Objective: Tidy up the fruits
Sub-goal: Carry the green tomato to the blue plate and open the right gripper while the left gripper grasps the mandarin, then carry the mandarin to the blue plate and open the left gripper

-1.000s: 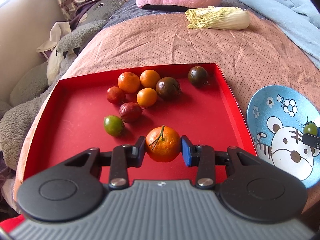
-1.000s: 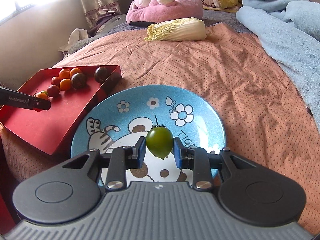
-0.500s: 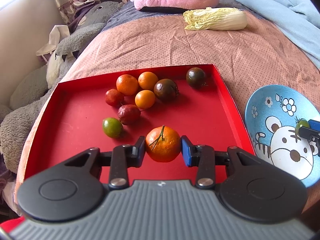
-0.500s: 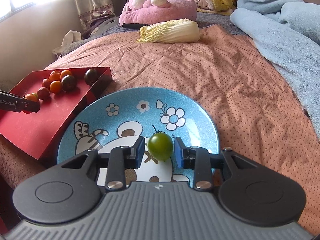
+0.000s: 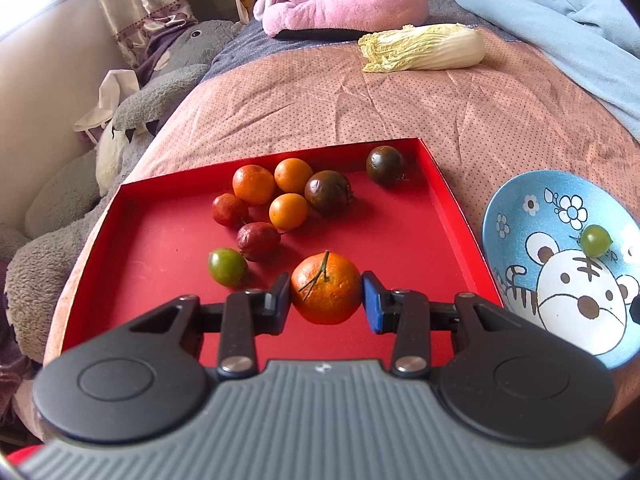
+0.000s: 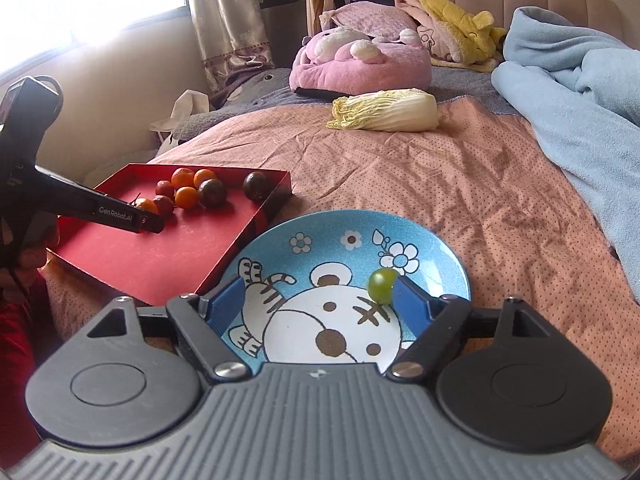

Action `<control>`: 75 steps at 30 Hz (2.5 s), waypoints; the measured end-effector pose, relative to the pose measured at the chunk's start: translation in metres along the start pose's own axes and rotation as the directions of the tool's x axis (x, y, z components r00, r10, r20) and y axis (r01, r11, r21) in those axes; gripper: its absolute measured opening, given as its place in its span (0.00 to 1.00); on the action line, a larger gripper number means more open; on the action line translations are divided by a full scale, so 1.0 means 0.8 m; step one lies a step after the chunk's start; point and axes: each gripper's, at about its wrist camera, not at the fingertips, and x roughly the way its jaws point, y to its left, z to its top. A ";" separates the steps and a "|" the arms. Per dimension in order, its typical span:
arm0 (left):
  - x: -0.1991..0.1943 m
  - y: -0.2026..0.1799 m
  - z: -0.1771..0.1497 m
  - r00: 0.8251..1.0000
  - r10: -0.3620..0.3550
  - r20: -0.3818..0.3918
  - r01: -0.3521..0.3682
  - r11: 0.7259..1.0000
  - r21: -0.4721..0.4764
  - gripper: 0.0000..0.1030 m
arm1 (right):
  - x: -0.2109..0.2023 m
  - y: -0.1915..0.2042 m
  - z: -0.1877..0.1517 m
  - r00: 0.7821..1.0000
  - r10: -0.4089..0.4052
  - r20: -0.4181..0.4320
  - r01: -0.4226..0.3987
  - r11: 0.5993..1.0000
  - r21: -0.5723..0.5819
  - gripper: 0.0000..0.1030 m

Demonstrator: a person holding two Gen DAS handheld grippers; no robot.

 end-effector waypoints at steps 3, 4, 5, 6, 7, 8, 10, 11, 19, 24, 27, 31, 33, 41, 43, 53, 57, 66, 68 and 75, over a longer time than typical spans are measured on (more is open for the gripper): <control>-0.005 -0.004 0.002 1.000 -0.005 0.026 0.004 1.000 0.026 0.39 | -0.008 -0.005 -0.006 1.000 -0.001 0.000 0.001 1.000 0.014 0.82; -0.007 -0.007 0.003 0.999 -0.005 0.035 0.004 0.999 0.035 0.39 | -0.010 -0.007 -0.007 1.000 -0.002 0.001 0.002 1.000 0.021 0.82; -0.008 -0.009 0.003 0.999 -0.007 0.041 0.005 0.999 0.042 0.39 | -0.013 -0.010 -0.009 1.000 0.000 0.000 0.000 1.000 0.030 0.82; -0.010 -0.012 0.004 0.999 -0.009 0.046 0.007 0.999 0.051 0.39 | -0.015 -0.012 -0.011 1.000 0.001 -0.001 -0.001 0.999 0.035 0.82; -0.012 -0.015 0.005 0.999 -0.013 0.053 0.010 0.998 0.063 0.39 | -0.017 -0.015 -0.013 1.000 0.001 -0.001 0.000 0.999 0.041 0.82; -0.014 -0.018 0.007 0.998 -0.019 0.060 0.014 0.997 0.073 0.39 | -0.018 -0.018 -0.015 1.000 -0.003 -0.001 0.003 0.999 0.042 0.82; -0.019 -0.026 0.010 0.997 -0.034 0.071 0.028 0.996 0.082 0.39 | -0.021 -0.022 -0.018 1.000 -0.008 -0.001 0.008 0.999 0.047 0.82; -0.021 -0.031 0.012 0.996 -0.049 0.075 0.043 0.996 0.083 0.39 | -0.022 -0.025 -0.019 1.000 -0.012 0.000 0.012 0.999 0.051 0.82; -0.041 -0.105 0.016 0.977 -0.192 0.096 0.174 0.970 0.167 0.39 | -0.038 -0.054 -0.019 0.996 -0.075 0.047 0.069 0.991 0.117 0.82; -0.035 -0.142 0.011 0.969 -0.240 0.065 0.222 0.953 0.207 0.39 | -0.048 -0.075 -0.016 0.990 -0.121 0.077 0.108 0.982 0.157 0.82; -0.025 -0.156 0.004 0.969 -0.243 0.040 0.229 0.947 0.224 0.39 | -0.052 -0.085 -0.015 0.986 -0.145 0.087 0.127 0.975 0.182 0.87; -0.015 -0.165 0.000 0.967 -0.254 0.018 0.243 0.942 0.233 0.39 | -0.055 -0.094 -0.014 0.984 -0.155 0.091 0.134 0.971 0.196 0.87; -0.012 -0.169 -0.001 0.966 -0.260 0.011 0.250 0.939 0.238 0.39 | -0.055 -0.094 -0.013 0.984 -0.155 0.091 0.134 0.971 0.197 0.87; -0.013 -0.187 -0.006 0.962 -0.274 0.010 0.260 0.920 0.294 0.41 | -0.054 -0.092 -0.010 0.984 -0.153 0.094 0.132 0.971 0.199 0.87; -0.014 -0.190 -0.007 0.962 -0.271 0.012 0.255 0.917 0.308 0.41 | -0.054 -0.092 -0.010 0.984 -0.154 0.094 0.133 0.971 0.201 0.87; -0.029 -0.187 -0.004 0.959 -0.276 0.064 0.244 0.919 0.308 0.64 | -0.057 -0.091 -0.009 0.983 -0.156 0.100 0.134 0.970 0.202 0.88; -0.037 -0.175 -0.002 0.957 -0.281 0.071 0.249 0.922 0.297 0.64 | -0.059 -0.091 -0.007 0.982 -0.160 0.103 0.137 0.970 0.202 0.89; -0.047 -0.106 0.003 0.972 -0.215 0.095 0.186 0.950 0.251 0.64 | -0.054 -0.079 -0.002 0.985 -0.143 0.099 0.123 0.975 0.184 0.90; -0.047 -0.090 0.004 0.977 -0.189 0.100 0.161 0.958 0.236 0.64 | -0.052 -0.074 0.000 0.986 -0.134 0.097 0.115 0.977 0.178 0.90; -0.046 -0.031 0.007 0.987 -0.120 0.110 0.100 0.980 0.171 0.64 | -0.048 -0.053 0.009 0.990 -0.096 0.100 0.081 0.986 0.145 0.91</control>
